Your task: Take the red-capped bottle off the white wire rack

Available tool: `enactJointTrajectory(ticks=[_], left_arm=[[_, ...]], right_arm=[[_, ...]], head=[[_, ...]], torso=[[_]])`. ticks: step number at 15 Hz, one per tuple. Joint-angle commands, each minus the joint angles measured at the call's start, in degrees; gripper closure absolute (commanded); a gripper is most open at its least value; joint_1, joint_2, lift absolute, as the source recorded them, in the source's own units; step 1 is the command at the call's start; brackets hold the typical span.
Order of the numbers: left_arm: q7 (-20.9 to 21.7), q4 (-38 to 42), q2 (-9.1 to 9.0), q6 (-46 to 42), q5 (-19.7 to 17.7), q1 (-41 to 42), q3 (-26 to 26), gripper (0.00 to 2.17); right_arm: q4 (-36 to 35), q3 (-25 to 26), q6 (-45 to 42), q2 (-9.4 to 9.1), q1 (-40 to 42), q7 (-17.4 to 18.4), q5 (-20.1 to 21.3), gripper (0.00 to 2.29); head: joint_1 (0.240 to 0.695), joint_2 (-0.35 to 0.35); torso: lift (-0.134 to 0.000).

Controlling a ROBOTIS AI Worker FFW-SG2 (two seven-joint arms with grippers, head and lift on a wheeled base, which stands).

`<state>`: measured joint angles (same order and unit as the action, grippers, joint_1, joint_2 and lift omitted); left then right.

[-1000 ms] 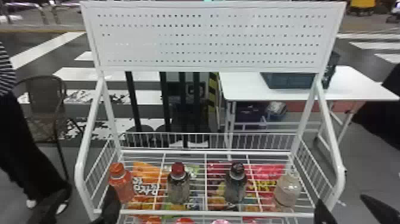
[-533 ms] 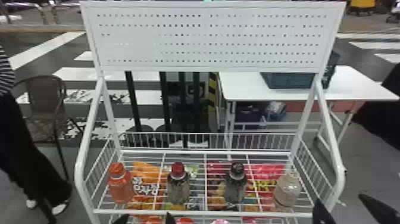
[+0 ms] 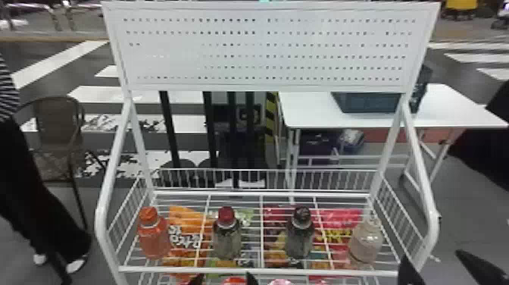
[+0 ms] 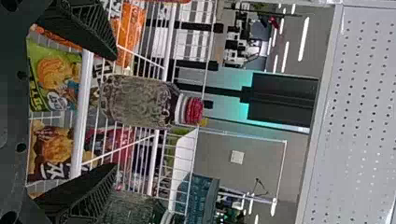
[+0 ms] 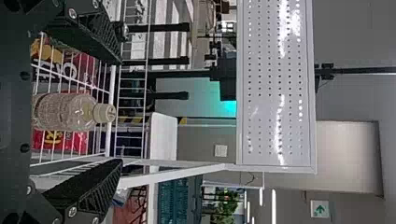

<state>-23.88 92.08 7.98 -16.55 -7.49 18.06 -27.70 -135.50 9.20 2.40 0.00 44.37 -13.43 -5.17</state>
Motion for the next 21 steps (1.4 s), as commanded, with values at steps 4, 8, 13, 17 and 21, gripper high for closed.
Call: enactJointTrajectory(ticks=[4,8,13,17,21], left_arm=[[-0.55,-12.19,-2.01,-4.06,2.22,-8.48,-0.25,0.08],[-0.73,-17.55,-2.18,-6.87,2.04,-12.7,0.19,0.07],[0.59,-20.1,-3.06,-6.69,1.51,-15.43,0.28,0.07],[0.68,-22.47,-3.33,-6.69,1.34,-17.71,0.46,0.07],[1.12,-25.81,-3.41,-6.69,0.46,-20.52,0.54,0.07]], right_arm=[[-0.38,0.82,0.02,-0.05,0.72,-0.28,-0.02,0.14],[-1.17,2.05,0.37,-0.05,1.42,-0.37,-0.02,0.14],[-1.52,2.31,0.55,-0.05,1.51,-0.37,-0.02,0.14],[-1.44,2.4,0.55,-0.05,1.6,-0.37,-0.02,0.14],[-1.7,3.1,0.55,-0.05,1.95,-0.37,-0.28,0.14]], head=[[0.499,0.0],[0.499,0.0],[0.499,0.0],[0.499,0.0],[0.499,0.0]], torso=[[0.0],[0.0],[0.0],[0.0],[0.0]])
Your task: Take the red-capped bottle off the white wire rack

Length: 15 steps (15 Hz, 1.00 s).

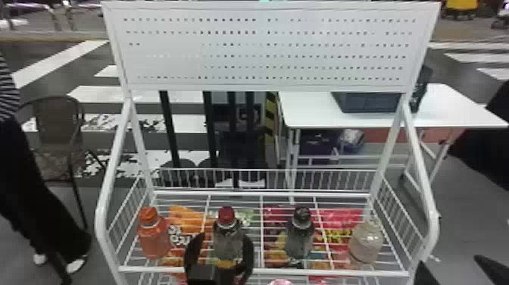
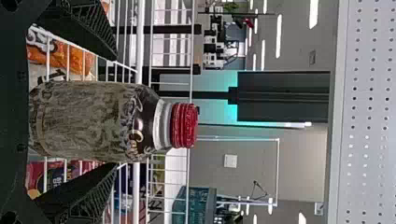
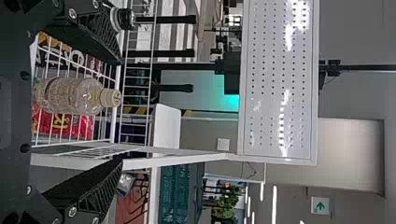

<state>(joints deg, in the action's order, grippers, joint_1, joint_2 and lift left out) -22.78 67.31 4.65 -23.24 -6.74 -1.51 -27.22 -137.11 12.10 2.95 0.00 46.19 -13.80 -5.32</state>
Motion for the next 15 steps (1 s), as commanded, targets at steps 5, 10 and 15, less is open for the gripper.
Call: enactJointTrajectory(ticks=[5,10,15], left_arm=[[1.6,-2.54,-0.43,1.05,-1.43,-3.32,0.32,0.07],[1.6,-1.22,-0.43,4.04,-2.14,-3.76,0.59,0.64],[1.25,6.6,0.19,13.18,-1.17,-1.39,0.32,1.48]], right_arm=[[0.09,1.44,-0.18,-0.05,0.3,-0.7,-0.65,0.14],[0.79,2.4,-0.7,-0.05,0.21,-0.79,-1.97,0.14],[1.23,2.32,-0.7,-0.05,-0.49,-0.79,-2.15,0.14]], head=[[0.499,0.0],[0.499,0.0],[0.499,0.0]], torso=[[0.0],[0.0],[0.0]])
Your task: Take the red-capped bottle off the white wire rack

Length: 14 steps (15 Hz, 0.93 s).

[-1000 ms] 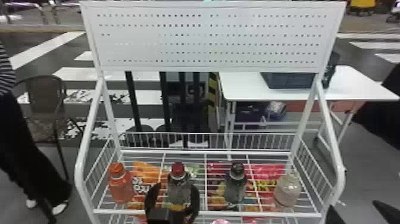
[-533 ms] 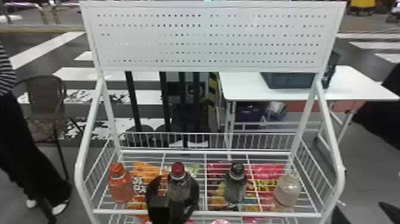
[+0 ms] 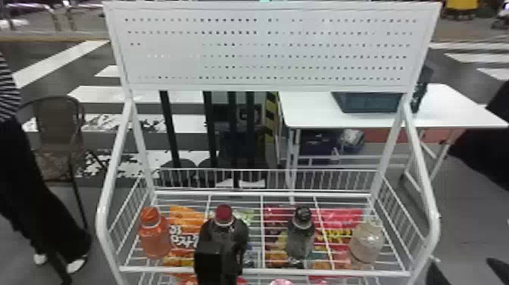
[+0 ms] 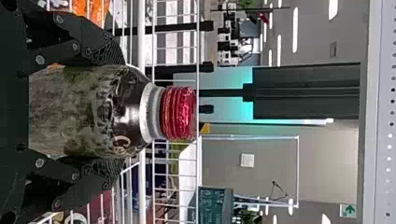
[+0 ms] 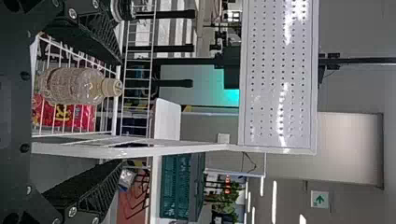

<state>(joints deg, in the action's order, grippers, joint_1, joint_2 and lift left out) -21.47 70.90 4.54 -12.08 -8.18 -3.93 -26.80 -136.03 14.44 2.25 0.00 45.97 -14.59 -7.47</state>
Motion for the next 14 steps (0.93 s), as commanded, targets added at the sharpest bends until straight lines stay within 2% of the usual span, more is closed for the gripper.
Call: enactJointTrajectory(ticks=[1,5,8,11,14], left_arm=[[-0.32,6.62,0.91,5.01,0.36,2.09,-0.01,1.48],[-1.38,20.33,2.94,11.16,0.18,6.92,0.78,1.48],[-2.87,33.34,4.52,14.33,1.5,12.37,3.59,1.48],[-1.99,48.1,6.54,20.66,1.41,18.61,9.39,1.48],[2.22,59.44,8.56,29.62,0.45,25.38,16.78,1.48]], right_arm=[[0.24,-0.2,0.18,-0.05,-0.44,0.0,0.0,0.14],[0.24,-1.08,0.18,-0.05,-1.23,0.0,0.52,0.14],[-0.03,-1.35,0.7,-0.05,-1.41,0.09,1.14,0.14],[-0.29,-1.43,1.41,-0.05,-1.41,0.09,1.4,0.14],[-0.47,-2.05,1.41,-0.05,-1.41,0.09,1.84,0.14]], head=[[0.499,0.0],[0.499,0.0],[0.499,0.0],[0.499,0.0],[0.499,0.0]], torso=[[0.0],[0.0],[0.0],[0.0],[0.0]])
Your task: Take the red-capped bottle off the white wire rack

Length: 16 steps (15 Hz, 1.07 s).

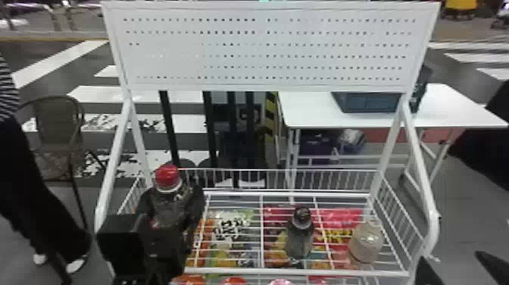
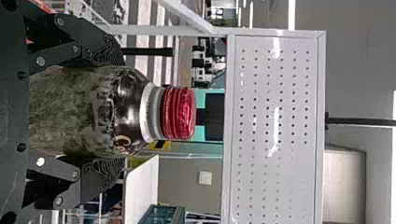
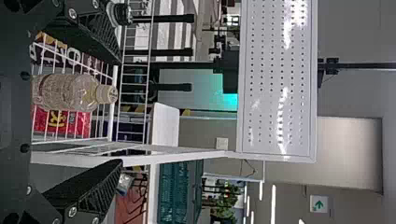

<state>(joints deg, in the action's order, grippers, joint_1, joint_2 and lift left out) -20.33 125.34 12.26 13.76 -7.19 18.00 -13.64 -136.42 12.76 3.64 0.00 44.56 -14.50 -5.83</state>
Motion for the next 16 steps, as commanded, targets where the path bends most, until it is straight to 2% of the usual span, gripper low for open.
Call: enactJointTrajectory(ticks=[1,4,7,10,16], left_arm=[[1.96,6.94,1.01,5.71,-0.9,5.82,6.43,1.48],[3.72,11.33,1.28,4.48,-0.99,13.73,10.21,1.48],[3.54,9.22,0.93,-7.12,-0.9,19.09,12.5,1.48],[3.54,9.13,0.75,-7.47,-0.9,19.97,13.29,1.48],[3.63,9.66,0.84,-7.47,-0.9,19.97,13.73,1.48]], right_arm=[[-0.08,-0.46,0.18,-0.05,-0.09,0.0,0.29,0.14],[0.01,-0.98,1.06,-0.05,-0.7,0.0,0.64,0.14],[-0.25,-1.95,2.82,-0.05,-1.58,-0.09,1.44,0.14],[-1.4,-2.83,4.93,-0.05,-2.02,0.0,2.49,0.14],[-1.48,-2.92,4.23,-0.05,-0.97,-0.09,2.05,0.14]], head=[[0.499,0.0],[0.499,0.0],[0.499,0.0],[0.499,0.0],[0.499,0.0]], torso=[[0.0],[0.0],[0.0],[0.0],[0.0]])
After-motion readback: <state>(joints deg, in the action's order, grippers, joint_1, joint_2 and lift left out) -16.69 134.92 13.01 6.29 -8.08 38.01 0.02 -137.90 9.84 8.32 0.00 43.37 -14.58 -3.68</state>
